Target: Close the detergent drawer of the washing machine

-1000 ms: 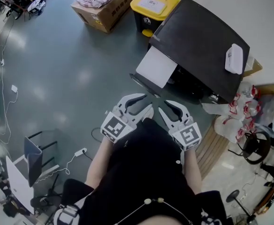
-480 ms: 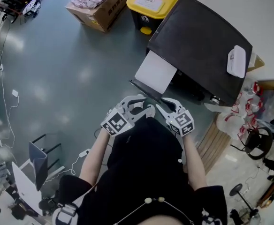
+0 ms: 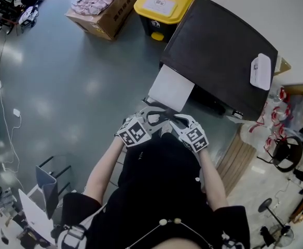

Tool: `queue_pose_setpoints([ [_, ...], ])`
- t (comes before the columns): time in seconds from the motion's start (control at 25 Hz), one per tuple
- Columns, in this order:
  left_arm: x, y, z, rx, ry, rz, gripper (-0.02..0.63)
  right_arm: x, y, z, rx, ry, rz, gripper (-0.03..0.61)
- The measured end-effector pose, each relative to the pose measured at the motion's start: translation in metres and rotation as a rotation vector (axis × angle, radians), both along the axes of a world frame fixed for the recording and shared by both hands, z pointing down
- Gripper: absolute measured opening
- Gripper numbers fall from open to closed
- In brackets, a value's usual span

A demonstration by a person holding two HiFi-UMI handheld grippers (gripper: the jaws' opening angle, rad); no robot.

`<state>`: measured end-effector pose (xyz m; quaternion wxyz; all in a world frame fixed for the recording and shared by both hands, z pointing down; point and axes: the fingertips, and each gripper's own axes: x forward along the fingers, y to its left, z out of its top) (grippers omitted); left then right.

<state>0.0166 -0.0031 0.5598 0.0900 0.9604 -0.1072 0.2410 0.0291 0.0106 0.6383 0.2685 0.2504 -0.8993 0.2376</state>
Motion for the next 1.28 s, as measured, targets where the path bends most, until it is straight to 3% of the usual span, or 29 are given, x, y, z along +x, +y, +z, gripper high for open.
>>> queue_pose_setpoints([
  [0.24,0.004,-0.006,0.008,-0.035,0.016,0.002,0.112,-0.013,-0.002,0.003,0.014,0.012,-0.058,0.051],
  [0.52,0.001,-0.021,0.005,-0.082,0.043,-0.042,0.11,-0.017,0.001,0.005,0.019,0.035,-0.11,0.038],
  [1.28,-0.005,-0.036,-0.002,-0.066,0.059,-0.108,0.11,-0.004,-0.012,-0.013,0.048,0.03,-0.123,0.032],
])
